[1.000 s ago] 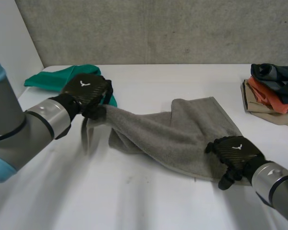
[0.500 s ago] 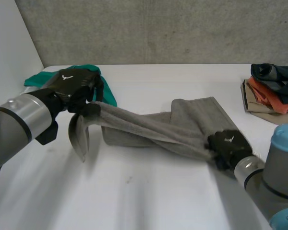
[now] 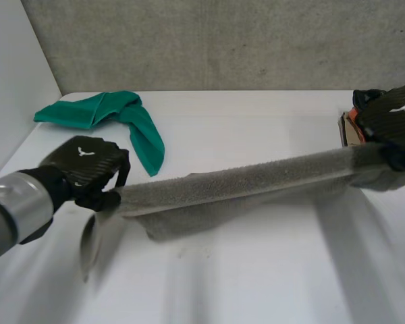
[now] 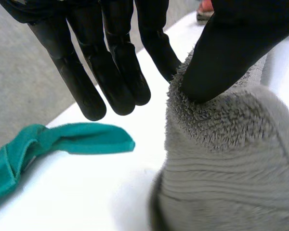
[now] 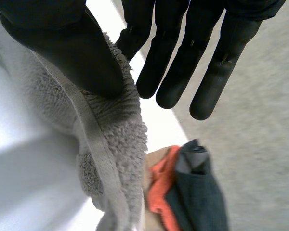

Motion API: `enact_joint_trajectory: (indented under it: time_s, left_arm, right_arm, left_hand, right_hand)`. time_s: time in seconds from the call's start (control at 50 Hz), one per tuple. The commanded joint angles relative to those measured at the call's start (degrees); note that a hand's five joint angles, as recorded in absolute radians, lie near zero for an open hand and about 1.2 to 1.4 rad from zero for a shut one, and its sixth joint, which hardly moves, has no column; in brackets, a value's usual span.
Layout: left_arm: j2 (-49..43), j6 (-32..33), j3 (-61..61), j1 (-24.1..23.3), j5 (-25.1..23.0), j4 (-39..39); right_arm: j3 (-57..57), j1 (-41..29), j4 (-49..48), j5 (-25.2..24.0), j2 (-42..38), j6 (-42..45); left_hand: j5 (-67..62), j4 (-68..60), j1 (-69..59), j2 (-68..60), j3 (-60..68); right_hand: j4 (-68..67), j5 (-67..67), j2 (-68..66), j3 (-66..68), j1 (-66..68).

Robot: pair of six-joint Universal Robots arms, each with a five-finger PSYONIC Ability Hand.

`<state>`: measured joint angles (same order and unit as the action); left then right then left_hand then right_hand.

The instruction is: Fold the laundry.

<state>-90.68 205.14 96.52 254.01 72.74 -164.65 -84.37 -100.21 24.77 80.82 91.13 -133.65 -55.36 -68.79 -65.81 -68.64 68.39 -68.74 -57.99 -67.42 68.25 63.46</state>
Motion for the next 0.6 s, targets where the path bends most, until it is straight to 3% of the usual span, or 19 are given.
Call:
enact_joint_trajectory:
  time_s: [0.02,0.16,0.34,0.38,0.44,0.6]
  left_arm:
    - [-13.09,0.17,-6.85,-0.97,2.05,-13.30]
    - [-22.68,0.26,-18.88,-2.56,8.20,-28.24]
    - [-23.49,0.00,-28.41,-3.17,10.76,-53.92]
    - [-21.66,-0.53,-28.23,-3.78,11.37,-58.31]
    - [-18.58,-0.71,-27.35,-4.58,11.99,-58.25]
    - [-13.74,-0.71,-18.75,-4.14,11.99,-45.95]
  right_arm:
    - [6.66,-1.48,-0.95,0.83,-15.09,-0.91]
    - [17.03,-4.55,-12.79,7.15,-24.15,-3.11]
    - [22.58,-5.08,-53.20,11.20,-23.47,-3.20]
    - [22.23,-5.17,-56.14,11.37,-22.50,-3.11]
    - [21.88,-5.78,-54.66,11.46,-21.35,-3.11]
    - [14.16,-7.28,-47.63,10.94,-21.17,-3.46]
  left_hand:
    - [-14.64,-11.21,-14.19,-11.36,11.61]
    - [-14.64,-11.21,-14.19,-11.36,11.61]
    - [-14.64,-11.21,-14.19,-11.36,11.61]
    - [-14.64,-11.21,-14.19,-11.36,11.61]
    - [-14.64,-11.21,-14.19,-11.36,11.61]
    - [-14.64,-11.21,-14.19,-11.36,11.61]
  right_hand:
    - [-11.26,-12.01,-12.58,11.75,16.54]
    - [-11.26,-12.01,-12.58,11.75,16.54]
    - [-11.26,-12.01,-12.58,11.75,16.54]
    - [-11.26,-12.01,-12.58,11.75,16.54]
    - [-11.26,-12.01,-12.58,11.75,16.54]
    - [-11.26,-12.01,-12.58,11.75,16.54]
